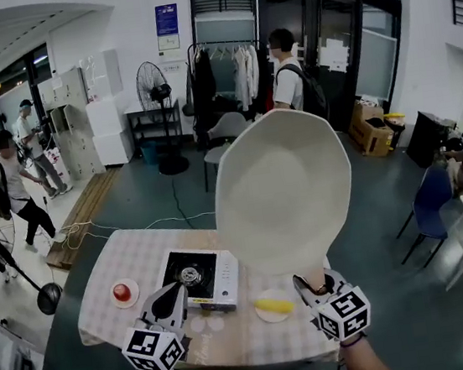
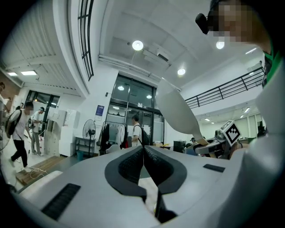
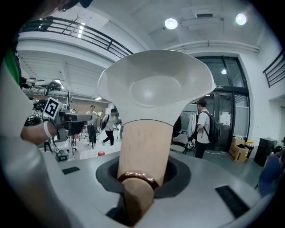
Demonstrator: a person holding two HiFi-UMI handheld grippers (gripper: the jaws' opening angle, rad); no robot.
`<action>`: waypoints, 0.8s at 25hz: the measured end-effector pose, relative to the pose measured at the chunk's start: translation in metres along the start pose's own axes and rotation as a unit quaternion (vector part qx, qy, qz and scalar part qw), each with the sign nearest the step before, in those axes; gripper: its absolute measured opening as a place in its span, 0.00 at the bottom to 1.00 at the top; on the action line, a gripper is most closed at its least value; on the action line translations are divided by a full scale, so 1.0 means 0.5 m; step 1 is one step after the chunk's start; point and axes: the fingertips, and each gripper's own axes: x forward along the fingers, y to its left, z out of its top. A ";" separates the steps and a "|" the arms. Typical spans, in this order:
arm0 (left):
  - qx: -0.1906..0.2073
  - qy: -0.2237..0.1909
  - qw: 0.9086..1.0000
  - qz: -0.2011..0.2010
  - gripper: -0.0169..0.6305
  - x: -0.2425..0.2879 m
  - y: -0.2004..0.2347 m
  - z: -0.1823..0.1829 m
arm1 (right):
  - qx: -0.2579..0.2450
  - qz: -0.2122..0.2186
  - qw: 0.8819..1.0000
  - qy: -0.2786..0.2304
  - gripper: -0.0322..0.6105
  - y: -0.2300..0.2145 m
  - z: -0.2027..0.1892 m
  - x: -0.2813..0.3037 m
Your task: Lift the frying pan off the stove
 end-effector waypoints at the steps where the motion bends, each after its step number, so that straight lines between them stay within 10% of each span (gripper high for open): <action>1: 0.001 -0.002 1.000 0.003 0.06 0.000 -0.008 0.007 | 0.004 0.001 1.000 -0.008 0.22 -0.004 0.008 -0.006; 20: 0.017 -0.002 0.996 0.089 0.06 -0.114 0.036 0.008 | 0.060 -0.016 0.997 -0.046 0.22 0.012 0.011 0.026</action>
